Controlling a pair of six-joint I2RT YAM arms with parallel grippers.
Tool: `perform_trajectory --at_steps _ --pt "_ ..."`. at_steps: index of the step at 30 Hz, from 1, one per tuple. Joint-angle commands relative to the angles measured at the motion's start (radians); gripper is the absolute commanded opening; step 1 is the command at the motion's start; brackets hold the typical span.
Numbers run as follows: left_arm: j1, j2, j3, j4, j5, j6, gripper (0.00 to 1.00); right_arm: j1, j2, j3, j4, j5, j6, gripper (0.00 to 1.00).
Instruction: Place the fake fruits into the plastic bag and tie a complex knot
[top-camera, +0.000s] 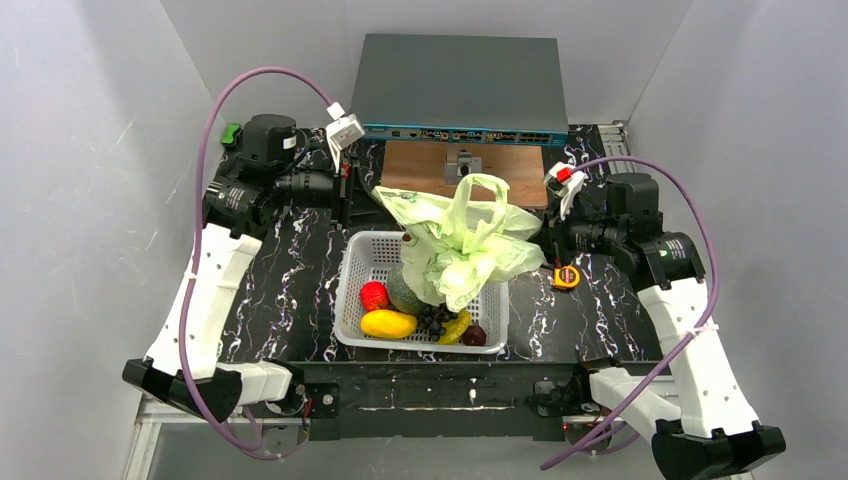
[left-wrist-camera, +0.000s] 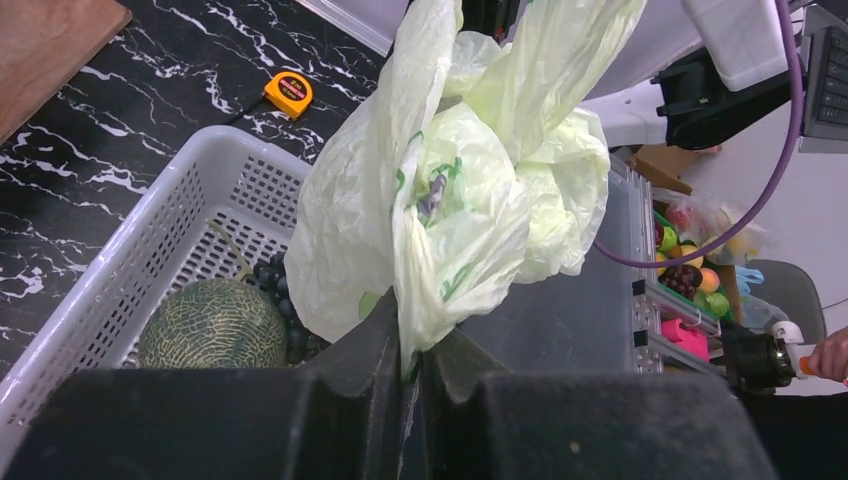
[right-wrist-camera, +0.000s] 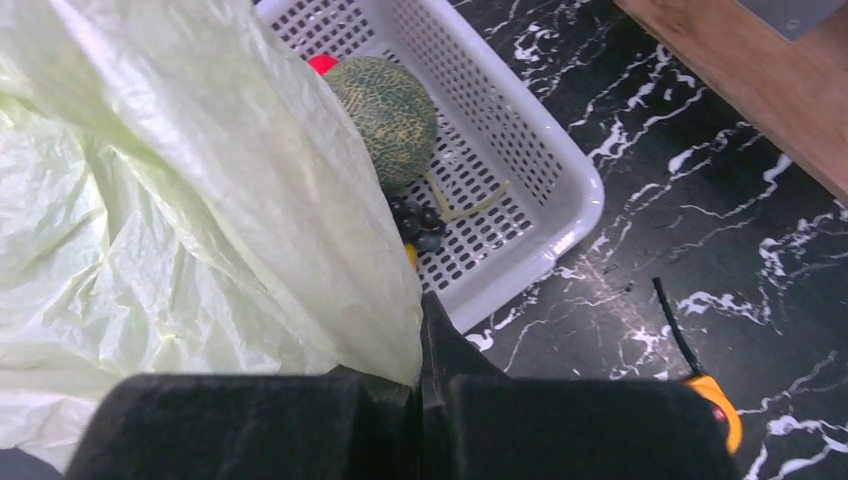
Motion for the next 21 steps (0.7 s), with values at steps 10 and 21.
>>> perform_trajectory --at_steps 10,21 --pt "0.011 0.044 0.202 -0.223 -0.057 0.248 0.88 -0.014 0.035 0.063 0.075 -0.278 0.081 0.01" --pt "-0.198 0.030 0.134 -0.071 -0.380 0.293 0.98 0.121 0.078 0.108 0.114 -0.270 0.155 0.01"
